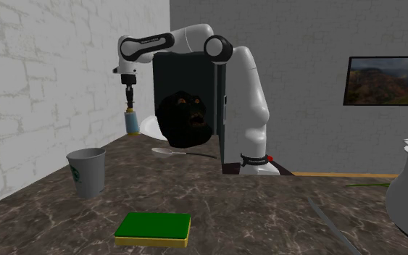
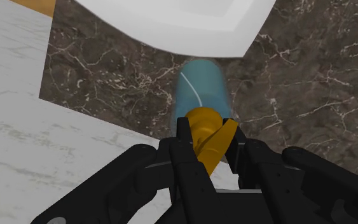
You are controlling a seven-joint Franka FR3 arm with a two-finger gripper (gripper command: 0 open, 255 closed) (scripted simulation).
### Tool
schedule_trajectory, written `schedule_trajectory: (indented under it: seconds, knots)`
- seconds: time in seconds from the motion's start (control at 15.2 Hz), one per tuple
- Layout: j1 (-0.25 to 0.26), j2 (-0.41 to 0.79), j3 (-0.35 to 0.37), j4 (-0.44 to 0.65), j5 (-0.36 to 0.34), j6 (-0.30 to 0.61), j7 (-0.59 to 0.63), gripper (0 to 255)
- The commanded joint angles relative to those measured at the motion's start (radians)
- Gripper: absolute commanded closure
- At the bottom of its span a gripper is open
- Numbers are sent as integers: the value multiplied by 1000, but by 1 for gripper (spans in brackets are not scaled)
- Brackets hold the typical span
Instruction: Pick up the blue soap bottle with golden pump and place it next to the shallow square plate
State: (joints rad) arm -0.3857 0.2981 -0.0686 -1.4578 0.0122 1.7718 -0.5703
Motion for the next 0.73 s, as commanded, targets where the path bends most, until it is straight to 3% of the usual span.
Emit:
schedule_trajectory:
  seconds: [0.0,0.26,0.66]
  knots:
    - [0,0,0,-26,0,26,0,255]
    - [1,2,0,-83,0,86,0,255]
    - [1,2,0,-83,0,86,0,255]
